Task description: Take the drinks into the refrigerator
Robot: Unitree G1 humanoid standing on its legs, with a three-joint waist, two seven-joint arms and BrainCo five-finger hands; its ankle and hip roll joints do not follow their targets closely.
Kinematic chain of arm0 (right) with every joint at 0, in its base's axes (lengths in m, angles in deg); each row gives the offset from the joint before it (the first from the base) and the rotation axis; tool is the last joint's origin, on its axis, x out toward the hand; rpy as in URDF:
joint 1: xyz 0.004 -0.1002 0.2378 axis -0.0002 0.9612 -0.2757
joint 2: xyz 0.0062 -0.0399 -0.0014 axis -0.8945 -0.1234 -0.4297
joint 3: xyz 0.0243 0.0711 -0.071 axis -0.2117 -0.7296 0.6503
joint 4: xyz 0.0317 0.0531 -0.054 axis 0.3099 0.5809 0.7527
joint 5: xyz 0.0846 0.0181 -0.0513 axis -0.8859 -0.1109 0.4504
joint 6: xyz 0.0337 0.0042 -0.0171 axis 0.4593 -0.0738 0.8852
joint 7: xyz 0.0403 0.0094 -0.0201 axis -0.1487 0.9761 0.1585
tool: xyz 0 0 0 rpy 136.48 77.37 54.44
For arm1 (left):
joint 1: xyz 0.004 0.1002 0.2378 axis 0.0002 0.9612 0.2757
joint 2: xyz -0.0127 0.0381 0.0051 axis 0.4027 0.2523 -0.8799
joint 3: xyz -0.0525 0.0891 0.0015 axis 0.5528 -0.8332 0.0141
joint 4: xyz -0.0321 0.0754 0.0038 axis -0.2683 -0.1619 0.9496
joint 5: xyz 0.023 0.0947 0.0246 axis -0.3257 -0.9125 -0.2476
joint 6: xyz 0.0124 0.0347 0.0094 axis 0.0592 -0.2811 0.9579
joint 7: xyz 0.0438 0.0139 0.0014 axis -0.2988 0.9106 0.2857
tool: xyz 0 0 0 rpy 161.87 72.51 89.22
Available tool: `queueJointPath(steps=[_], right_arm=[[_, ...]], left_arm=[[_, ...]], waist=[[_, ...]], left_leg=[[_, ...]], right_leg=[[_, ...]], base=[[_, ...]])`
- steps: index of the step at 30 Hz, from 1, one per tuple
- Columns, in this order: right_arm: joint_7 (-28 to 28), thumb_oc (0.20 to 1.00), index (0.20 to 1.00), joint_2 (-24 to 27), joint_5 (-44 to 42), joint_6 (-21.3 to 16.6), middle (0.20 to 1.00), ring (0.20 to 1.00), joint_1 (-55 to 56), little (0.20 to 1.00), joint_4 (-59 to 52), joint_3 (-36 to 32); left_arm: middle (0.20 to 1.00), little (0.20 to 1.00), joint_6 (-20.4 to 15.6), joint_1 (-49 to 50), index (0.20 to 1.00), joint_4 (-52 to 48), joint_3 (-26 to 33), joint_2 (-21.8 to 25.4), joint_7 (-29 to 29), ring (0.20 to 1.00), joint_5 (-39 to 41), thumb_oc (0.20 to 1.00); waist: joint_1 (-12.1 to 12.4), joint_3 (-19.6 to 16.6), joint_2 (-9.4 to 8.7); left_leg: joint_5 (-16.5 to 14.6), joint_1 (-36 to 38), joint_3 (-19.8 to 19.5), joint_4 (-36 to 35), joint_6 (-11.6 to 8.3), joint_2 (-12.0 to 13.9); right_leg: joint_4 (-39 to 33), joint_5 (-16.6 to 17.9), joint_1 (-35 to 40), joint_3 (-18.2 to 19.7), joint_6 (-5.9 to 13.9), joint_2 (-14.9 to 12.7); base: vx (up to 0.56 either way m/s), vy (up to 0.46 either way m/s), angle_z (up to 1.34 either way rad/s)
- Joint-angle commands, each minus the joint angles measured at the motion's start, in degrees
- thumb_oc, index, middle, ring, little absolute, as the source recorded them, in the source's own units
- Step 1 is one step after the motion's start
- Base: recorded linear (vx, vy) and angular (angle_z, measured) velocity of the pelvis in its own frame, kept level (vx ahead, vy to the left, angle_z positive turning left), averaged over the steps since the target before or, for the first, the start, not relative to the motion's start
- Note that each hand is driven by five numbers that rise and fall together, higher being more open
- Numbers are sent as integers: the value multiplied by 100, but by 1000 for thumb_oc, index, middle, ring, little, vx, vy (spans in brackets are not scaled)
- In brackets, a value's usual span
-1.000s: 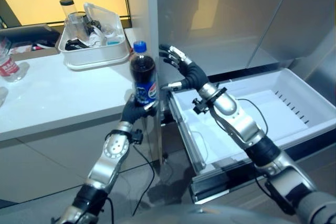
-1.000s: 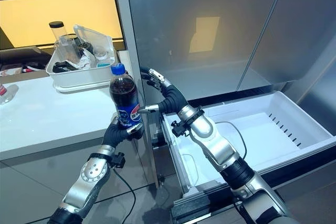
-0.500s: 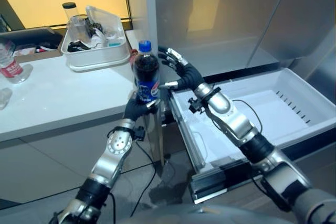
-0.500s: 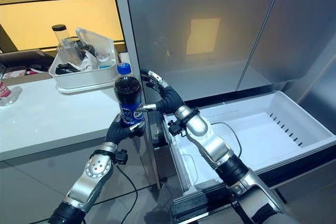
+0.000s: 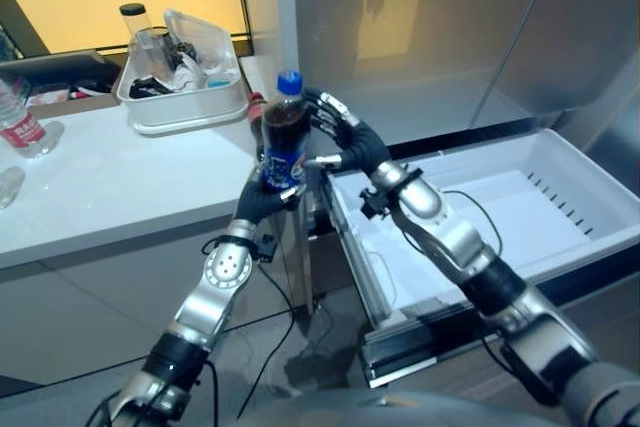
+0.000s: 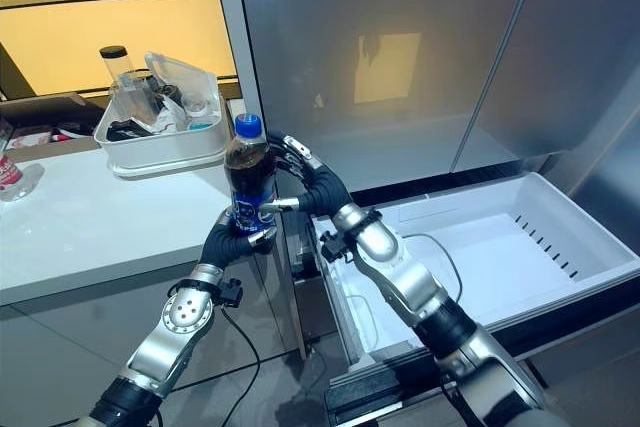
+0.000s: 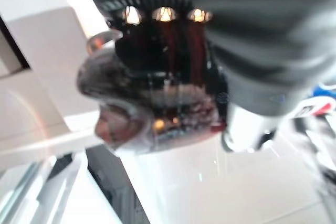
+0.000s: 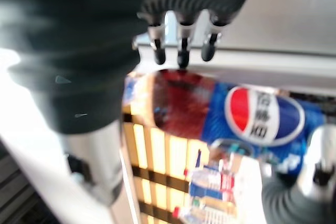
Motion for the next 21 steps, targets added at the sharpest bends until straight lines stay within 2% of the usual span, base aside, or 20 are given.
queueJointPath(steps=[1,2,3,5,13,21], right_arm=[[-91,1000,1000,300,-202,-555,1000,1000,278,1000,-492,-813],[-98,1000,1000,308,-206,-550,1000,1000,303,1000,-508,-822],[-185,1000,1000,583,-131,-550,1000,1000,571,1000,-572,-1231],[-265,1000,1000,740,-210,-548,1000,1000,733,1000,-502,-1486],[-691,1000,1000,1198,-396,-531,1000,1000,1214,1000,-348,-2207],[-1017,1000,1000,998,-379,-447,1000,1000,1488,1000,-479,-2331]], left_arm=[[200,200,-704,-406,200,-515,742,169,42,200,602,200],[200,200,-699,-390,200,-528,741,168,53,200,609,200],[200,200,-744,-171,200,-690,975,208,301,200,847,200],[200,200,-771,-86,200,-775,1094,209,445,200,1013,200],[200,200,-835,12,200,-895,1432,190,871,200,1350,200],[200,200,-858,-25,200,-911,1444,142,1063,200,1350,200]], waist=[[75,-92,-153],[81,-101,-151],[63,-97,-164],[65,-98,-181],[45,-104,-229],[17,-124,-227]], left_leg=[[-289,-25,49,7,156,-57],[-290,-24,49,7,156,-57],[-288,-37,46,7,155,-61],[-282,-51,47,7,153,-61],[-270,-105,35,7,154,-77],[-280,-105,36,7,170,-93]], right_leg=[[24,-32,86,-96,446,-248],[24,-32,86,-96,447,-248],[24,-30,62,-87,455,-243],[24,-21,43,-82,462,-242],[24,9,-21,-57,477,-244],[24,4,-23,-39,469,-245]], base=[[0,0,0],[0,0,0],[0,0,0],[-3,-1,2],[-2,0,-1],[2,0,1]])
